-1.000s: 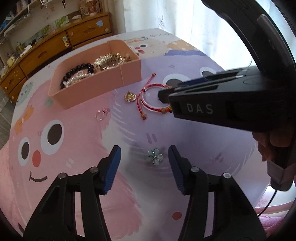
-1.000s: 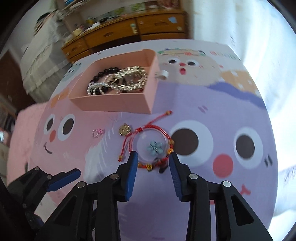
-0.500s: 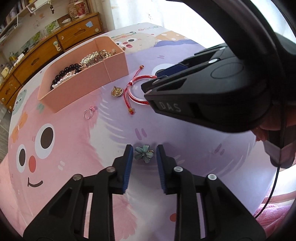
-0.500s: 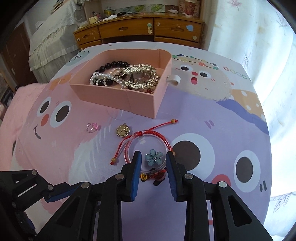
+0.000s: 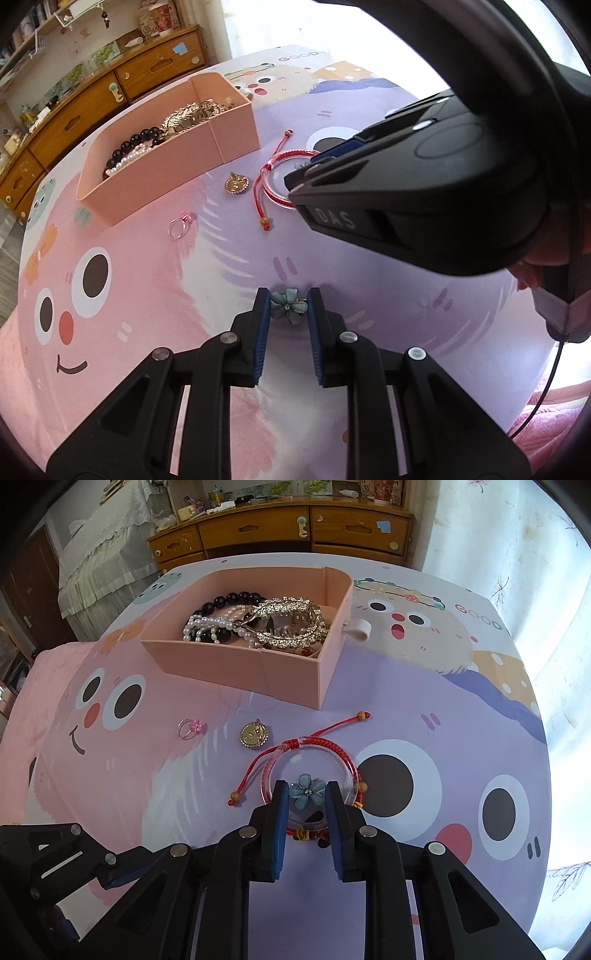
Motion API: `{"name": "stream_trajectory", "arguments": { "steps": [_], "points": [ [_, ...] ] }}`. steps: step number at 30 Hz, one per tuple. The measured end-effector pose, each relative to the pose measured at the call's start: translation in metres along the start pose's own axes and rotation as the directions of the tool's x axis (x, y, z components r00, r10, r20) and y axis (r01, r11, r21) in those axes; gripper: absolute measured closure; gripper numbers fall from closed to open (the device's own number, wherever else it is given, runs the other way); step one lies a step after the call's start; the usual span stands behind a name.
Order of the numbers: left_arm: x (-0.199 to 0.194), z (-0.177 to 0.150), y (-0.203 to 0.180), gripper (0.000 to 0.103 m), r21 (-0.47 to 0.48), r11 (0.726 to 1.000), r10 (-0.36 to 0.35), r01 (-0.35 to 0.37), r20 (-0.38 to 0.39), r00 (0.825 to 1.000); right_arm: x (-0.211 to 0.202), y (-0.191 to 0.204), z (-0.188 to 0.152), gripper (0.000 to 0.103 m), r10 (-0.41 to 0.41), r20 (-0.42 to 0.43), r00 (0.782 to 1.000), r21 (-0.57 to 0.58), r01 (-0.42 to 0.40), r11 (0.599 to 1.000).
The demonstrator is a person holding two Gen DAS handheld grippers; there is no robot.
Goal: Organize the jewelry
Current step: 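Carry the flower charm into the pink tray and open the left tool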
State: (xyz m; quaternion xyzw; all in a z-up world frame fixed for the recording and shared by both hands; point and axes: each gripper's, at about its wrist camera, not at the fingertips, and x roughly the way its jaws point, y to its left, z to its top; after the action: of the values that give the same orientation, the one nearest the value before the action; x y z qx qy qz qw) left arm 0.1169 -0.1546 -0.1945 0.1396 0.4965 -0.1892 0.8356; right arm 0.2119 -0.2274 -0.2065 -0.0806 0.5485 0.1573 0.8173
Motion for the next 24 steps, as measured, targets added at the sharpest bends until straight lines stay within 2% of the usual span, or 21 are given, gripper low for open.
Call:
{"name": "stream_trajectory", "arguments": {
  "steps": [9,16,24],
  "points": [
    [-0.014,0.008,0.021,0.086,-0.077,0.997,0.004,-0.002,0.031,1.0,-0.013,0.0,0.004,0.083,0.042,-0.003,0.999,0.019,-0.042,0.999],
    [-0.036,0.029,0.053,0.086,-0.132,0.991,0.022,-0.009,0.098,0.995,-0.036,0.004,0.036,0.083,0.033,0.073,0.997,0.011,-0.033,0.999],
    [-0.067,0.069,0.096,0.086,-0.107,0.992,0.093,-0.07,0.224,0.97,-0.057,0.008,0.076,0.083,0.027,0.189,0.982,0.016,-0.031,0.999]
  ]
}}
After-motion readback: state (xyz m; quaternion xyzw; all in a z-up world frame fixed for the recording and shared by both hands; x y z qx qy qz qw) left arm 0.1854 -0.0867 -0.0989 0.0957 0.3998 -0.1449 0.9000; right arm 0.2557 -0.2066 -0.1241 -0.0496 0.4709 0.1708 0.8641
